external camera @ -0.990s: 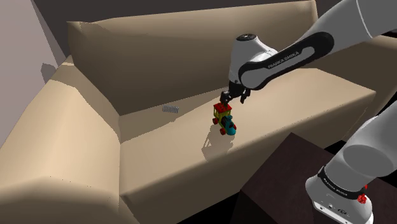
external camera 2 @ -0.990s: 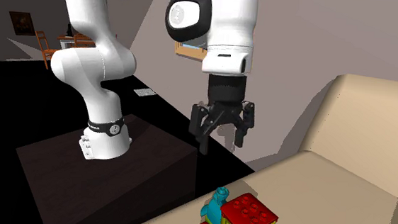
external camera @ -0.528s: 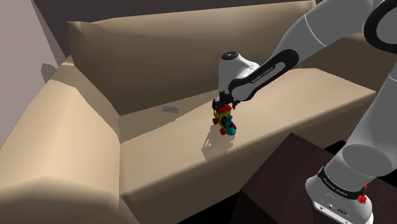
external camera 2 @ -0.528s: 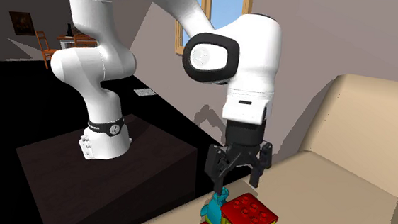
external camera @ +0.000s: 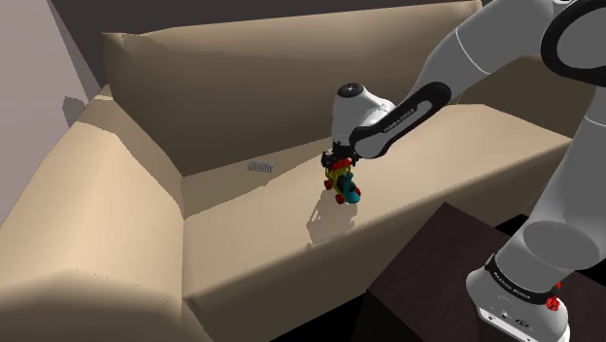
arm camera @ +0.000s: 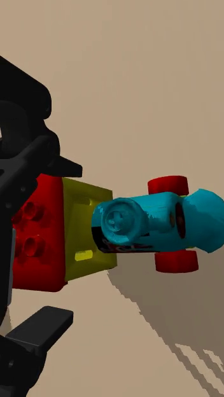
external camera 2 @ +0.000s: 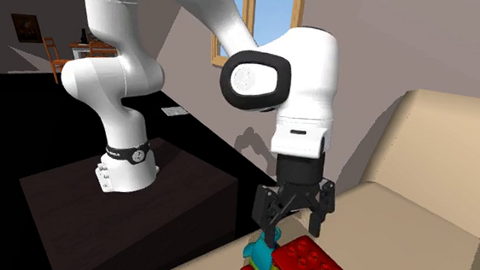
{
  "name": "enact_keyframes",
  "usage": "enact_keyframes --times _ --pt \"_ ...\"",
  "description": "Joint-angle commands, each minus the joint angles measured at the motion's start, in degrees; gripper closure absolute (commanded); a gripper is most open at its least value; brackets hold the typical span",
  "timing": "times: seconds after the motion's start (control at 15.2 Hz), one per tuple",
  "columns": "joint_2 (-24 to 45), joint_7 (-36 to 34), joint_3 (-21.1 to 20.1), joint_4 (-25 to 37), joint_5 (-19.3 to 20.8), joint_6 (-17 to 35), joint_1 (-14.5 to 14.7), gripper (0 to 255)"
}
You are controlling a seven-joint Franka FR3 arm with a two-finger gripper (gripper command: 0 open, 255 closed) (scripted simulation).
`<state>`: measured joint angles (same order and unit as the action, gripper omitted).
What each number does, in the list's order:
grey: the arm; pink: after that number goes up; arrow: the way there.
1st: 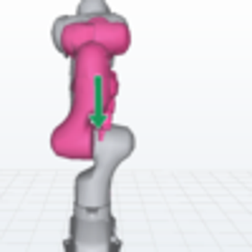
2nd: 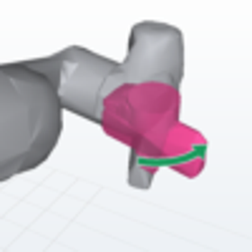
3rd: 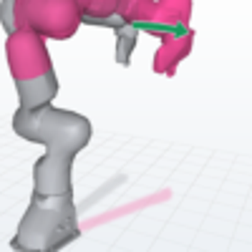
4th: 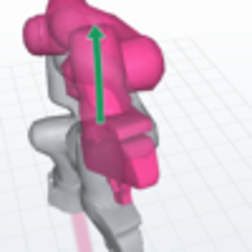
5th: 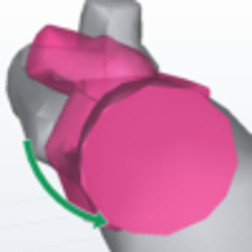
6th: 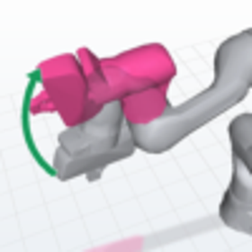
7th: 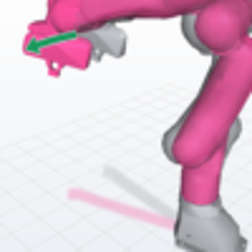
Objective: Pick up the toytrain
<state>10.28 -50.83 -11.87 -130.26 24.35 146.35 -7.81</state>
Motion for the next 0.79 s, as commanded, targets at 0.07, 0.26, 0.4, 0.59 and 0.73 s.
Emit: enact_keyframes --times 0.07,0.26,0.4,0.59,0.73 --pt "2.0 -0.9 -0.1 -2.5 0.3 1.0 0.3 255" --pt "-0.9 -0.3 -0.8 -4.1 -1.3 -0.2 0.5 255" --pt "-1.3 -0.4 -1.0 -4.3 -1.5 -0.5 0.6 255" --pt "-1.2 -0.7 -1.1 -4.2 -1.5 -0.6 0.7 255" --pt "3.1 0.0 0.0 -0.4 0.0 0.1 0.1 255"
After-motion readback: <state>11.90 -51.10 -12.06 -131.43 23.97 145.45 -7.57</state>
